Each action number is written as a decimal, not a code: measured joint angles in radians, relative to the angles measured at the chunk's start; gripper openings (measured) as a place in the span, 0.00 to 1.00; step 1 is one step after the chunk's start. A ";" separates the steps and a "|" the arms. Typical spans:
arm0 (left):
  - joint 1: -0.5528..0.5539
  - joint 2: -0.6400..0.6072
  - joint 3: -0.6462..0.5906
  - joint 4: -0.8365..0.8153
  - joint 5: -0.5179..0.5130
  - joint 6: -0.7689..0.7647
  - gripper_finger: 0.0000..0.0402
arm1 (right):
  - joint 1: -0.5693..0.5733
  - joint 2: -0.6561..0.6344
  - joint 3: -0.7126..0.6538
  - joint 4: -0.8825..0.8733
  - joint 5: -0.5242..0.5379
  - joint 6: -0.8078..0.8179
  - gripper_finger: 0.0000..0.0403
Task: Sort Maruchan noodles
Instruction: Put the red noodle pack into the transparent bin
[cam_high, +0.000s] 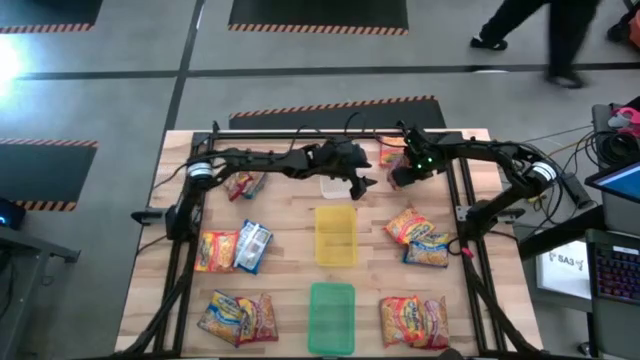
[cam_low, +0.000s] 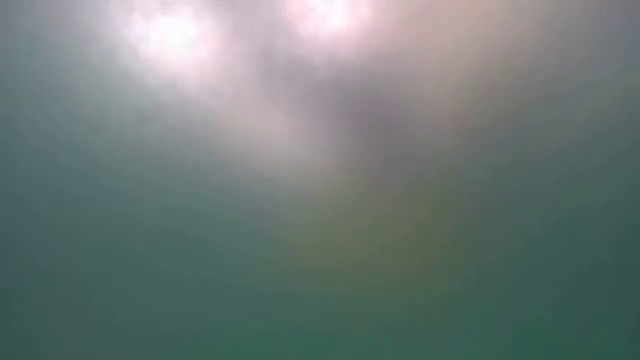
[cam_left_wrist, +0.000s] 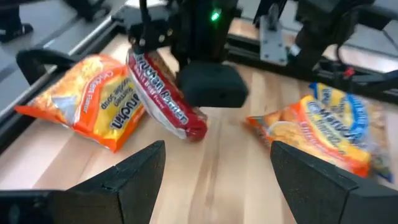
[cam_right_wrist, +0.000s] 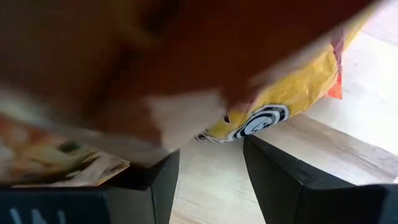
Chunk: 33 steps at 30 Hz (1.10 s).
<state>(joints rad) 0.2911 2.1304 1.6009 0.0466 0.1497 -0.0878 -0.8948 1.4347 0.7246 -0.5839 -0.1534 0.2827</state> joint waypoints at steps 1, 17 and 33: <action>0.003 0.019 0.024 -0.023 0.000 0.000 0.69 | 0.000 0.007 0.000 0.001 0.000 -0.009 0.43; 0.006 0.154 0.186 -0.073 0.035 0.018 0.69 | 0.000 -0.023 -0.005 0.067 -0.007 -0.033 0.43; 0.051 0.154 0.184 -0.100 -0.005 0.067 0.69 | 0.000 -0.067 -0.004 0.069 -0.082 -0.010 0.42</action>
<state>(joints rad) 0.3424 2.2845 1.7846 -0.0532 0.1444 -0.0207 -0.8944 1.3679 0.7204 -0.5147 -0.2351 0.2731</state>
